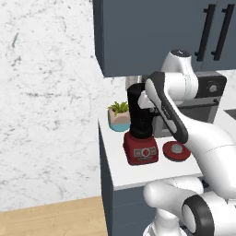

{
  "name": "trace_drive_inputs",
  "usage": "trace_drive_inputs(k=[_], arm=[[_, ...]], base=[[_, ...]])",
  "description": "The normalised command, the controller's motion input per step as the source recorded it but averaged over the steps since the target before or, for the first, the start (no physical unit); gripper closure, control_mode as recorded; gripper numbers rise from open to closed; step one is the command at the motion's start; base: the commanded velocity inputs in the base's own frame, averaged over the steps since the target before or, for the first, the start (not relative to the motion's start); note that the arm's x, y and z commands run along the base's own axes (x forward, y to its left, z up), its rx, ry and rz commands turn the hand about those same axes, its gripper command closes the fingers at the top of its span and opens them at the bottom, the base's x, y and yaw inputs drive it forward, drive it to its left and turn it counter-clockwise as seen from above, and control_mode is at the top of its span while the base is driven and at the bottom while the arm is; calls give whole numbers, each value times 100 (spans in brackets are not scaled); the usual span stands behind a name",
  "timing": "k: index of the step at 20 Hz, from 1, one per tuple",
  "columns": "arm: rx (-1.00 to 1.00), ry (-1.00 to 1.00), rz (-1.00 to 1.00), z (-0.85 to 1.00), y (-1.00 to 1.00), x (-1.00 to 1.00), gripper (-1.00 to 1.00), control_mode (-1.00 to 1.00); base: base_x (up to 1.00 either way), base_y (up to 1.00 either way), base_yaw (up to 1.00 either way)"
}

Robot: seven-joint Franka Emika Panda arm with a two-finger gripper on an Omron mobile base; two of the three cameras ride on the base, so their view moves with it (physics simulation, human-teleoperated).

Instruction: Close the lid blender by securely placing the lid on top.

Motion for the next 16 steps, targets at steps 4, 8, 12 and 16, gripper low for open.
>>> trace_drive_inputs(k=[4, 8, 12, 16], arm=[[0, 0, -2, -2, -26, -16, -100, -100], [2, 8, -22, -22, -89, -27, -100, -100], [5, 13, -30, -45, -100, -26, -100, -100], [1, 14, -27, -67, -100, -18, -100, -100]], base=[[0, 0, 0], [0, 0, 0], [0, 0, 0], [0, 0, 0]])
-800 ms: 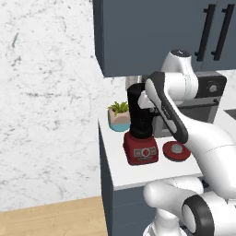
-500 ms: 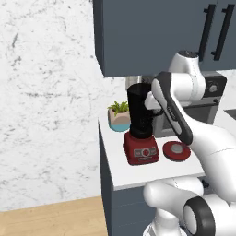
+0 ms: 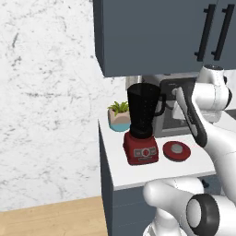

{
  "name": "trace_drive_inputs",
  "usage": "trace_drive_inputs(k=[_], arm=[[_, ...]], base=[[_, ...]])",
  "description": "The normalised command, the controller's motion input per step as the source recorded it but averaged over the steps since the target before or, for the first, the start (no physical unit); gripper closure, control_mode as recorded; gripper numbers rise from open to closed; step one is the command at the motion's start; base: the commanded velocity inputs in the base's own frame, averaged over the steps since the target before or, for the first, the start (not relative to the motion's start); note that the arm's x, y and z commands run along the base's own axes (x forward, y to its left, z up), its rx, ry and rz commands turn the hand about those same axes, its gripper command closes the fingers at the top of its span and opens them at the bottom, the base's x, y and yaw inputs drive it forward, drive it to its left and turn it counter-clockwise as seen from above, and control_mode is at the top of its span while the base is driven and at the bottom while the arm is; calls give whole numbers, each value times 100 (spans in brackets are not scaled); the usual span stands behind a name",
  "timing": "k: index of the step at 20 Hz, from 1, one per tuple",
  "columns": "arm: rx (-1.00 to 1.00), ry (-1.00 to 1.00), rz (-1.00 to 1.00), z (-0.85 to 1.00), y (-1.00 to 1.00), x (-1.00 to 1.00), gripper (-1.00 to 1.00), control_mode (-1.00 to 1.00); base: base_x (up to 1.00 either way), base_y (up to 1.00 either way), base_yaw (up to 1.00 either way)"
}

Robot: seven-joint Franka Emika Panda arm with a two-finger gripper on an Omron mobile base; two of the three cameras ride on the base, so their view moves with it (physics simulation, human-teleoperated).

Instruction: Close the lid blender by securely placing the lid on top.

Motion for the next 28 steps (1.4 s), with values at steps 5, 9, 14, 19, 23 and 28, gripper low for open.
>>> trace_drive_inputs(k=[5, 9, 14, 19, 23, 28], arm=[[-2, 13, -18, -74, -72, -1, -100, -100], [-1, 12, -5, -74, -6, 0, -100, -100], [0, 8, 0, -54, 0, 10, -100, -100], [0, 3, 0, -29, 5, 29, -100, -100], [0, 1, 0, -17, 0, 31, -100, -100], [0, 0, 0, -13, 0, 31, -100, -100]], base=[[0, 0, 0], [0, 0, 0], [0, 0, 0], [0, 0, 0], [0, 0, 0], [0, 0, 0]])
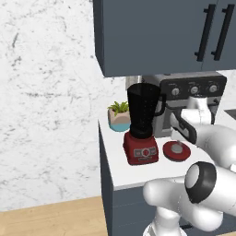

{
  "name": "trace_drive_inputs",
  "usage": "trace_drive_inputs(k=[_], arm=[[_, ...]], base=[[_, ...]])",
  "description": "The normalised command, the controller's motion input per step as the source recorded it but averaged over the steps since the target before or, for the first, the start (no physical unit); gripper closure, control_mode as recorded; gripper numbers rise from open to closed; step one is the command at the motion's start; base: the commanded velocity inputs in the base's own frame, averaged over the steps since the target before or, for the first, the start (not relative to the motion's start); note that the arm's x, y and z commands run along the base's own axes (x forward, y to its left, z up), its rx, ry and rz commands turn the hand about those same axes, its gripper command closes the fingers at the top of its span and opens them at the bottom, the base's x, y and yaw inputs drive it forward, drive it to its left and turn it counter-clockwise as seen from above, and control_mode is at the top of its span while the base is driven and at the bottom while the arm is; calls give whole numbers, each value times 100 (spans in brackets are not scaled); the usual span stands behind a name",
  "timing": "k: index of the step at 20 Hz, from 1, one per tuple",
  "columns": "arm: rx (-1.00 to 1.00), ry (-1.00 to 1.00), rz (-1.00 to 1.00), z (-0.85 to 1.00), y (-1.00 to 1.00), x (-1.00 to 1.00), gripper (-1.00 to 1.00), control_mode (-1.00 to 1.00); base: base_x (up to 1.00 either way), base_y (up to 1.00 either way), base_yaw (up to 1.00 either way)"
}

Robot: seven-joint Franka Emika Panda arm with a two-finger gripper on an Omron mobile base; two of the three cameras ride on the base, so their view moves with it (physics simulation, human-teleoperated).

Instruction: Close the lid blender by securely placing the lid on top.

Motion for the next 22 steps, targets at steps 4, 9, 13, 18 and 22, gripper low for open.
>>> trace_drive_inputs(k=[4, 9, 13, 18, 22], arm=[[0, 0, 0, -11, 0, 25, -100, -100], [0, 0, 0, -14, 0, 17, -100, -100], [0, 0, 0, -12, 0, 12, -100, -100], [0, 0, 0, -22, 1, 1, -100, -100], [0, 0, 0, -15, 8, 9, -100, -100]], base=[[0, 0, 0], [0, 0, 0], [0, 0, 0], [0, 0, 0], [0, 0, 0]])
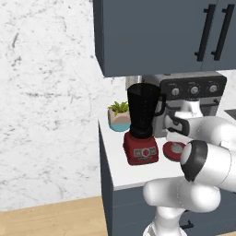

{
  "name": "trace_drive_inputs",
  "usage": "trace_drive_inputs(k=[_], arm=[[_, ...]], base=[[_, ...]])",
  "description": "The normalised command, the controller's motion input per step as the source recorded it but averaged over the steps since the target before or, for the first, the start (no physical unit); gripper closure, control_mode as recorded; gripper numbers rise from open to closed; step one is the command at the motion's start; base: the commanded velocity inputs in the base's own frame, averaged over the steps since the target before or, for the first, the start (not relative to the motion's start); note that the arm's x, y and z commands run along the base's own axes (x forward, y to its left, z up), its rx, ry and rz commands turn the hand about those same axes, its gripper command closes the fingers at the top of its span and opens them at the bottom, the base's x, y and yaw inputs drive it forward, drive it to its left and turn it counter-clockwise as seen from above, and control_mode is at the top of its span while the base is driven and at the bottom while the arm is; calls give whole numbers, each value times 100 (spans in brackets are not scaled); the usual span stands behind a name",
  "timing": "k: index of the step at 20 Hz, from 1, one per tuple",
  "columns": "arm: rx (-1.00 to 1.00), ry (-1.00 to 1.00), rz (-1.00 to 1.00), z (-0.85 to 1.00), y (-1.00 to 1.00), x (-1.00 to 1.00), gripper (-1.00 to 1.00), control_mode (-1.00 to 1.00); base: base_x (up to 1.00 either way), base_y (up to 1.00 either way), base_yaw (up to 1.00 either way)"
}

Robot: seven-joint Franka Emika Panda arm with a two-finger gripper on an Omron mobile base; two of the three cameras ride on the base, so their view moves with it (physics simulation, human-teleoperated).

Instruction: Close the lid blender by securely placing the lid on top.

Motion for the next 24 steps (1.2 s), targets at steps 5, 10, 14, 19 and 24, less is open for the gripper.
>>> trace_drive_inputs(k=[5, 10, 14, 19, 24], arm=[[0, 0, 0, -17, 15, 7, -100, -100], [0, 1, 0, -18, 8, 6, -100, -100], [0, 0, 0, -17, 0, 11, -100, -100], [0, 0, 0, -16, 0, 26, -100, -100], [0, 0, 0, -13, 0, 23, -100, -100]], base=[[0, 0, 0], [0, 0, 0], [0, 0, 0], [0, 0, 0], [0, 0, 0]])
